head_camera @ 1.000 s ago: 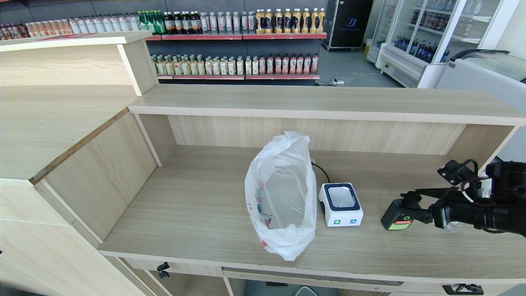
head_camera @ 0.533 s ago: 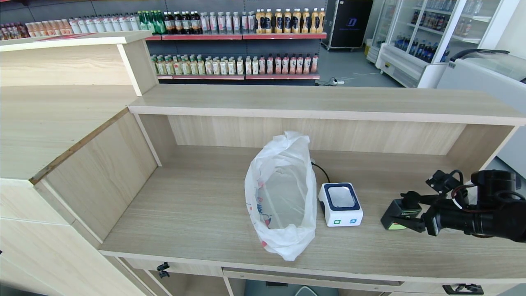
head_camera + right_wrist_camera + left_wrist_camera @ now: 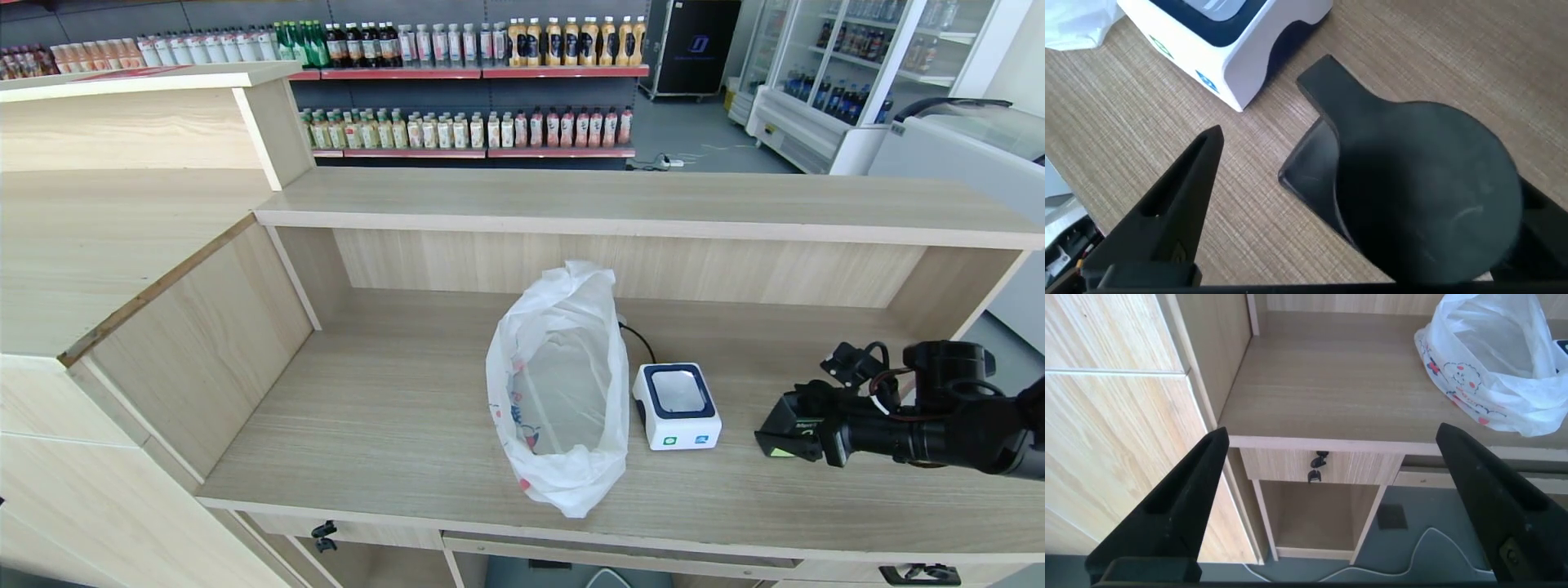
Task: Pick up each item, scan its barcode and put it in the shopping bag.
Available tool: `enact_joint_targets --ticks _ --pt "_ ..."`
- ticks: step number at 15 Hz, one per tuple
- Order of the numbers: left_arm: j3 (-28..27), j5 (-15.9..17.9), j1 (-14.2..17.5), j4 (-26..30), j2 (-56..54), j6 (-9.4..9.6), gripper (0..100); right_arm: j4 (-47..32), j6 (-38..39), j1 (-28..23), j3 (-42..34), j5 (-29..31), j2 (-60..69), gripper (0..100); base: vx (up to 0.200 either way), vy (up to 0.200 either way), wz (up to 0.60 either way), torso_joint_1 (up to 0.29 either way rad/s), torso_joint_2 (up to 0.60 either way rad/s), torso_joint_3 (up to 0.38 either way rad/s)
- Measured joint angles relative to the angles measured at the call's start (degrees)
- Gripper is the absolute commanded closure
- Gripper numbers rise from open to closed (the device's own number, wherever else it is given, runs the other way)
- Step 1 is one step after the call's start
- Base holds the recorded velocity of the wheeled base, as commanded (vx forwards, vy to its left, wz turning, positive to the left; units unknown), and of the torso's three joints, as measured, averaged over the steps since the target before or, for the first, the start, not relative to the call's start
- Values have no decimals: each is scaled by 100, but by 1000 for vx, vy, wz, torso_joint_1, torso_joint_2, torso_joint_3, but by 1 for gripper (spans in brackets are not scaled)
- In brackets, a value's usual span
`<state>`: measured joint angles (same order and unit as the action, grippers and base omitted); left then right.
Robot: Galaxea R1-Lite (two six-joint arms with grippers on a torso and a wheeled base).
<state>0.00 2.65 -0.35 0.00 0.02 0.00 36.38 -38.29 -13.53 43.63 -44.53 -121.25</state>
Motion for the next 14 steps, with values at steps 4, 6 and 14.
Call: enact_joint_targets --ticks 4,6,14 --pt "0 0 0 0 0 0 0 2 0 80 199 -68 -245 0 0 0 0 0 0 0" --pt "0 0 0 0 0 0 0 0 4 129 234 -156 -330 0 0 0 0 0 0 0" --pt "0 0 0 0 0 0 0 -4 15 171 271 -262 -467 100 0 0 0 0 0 0"
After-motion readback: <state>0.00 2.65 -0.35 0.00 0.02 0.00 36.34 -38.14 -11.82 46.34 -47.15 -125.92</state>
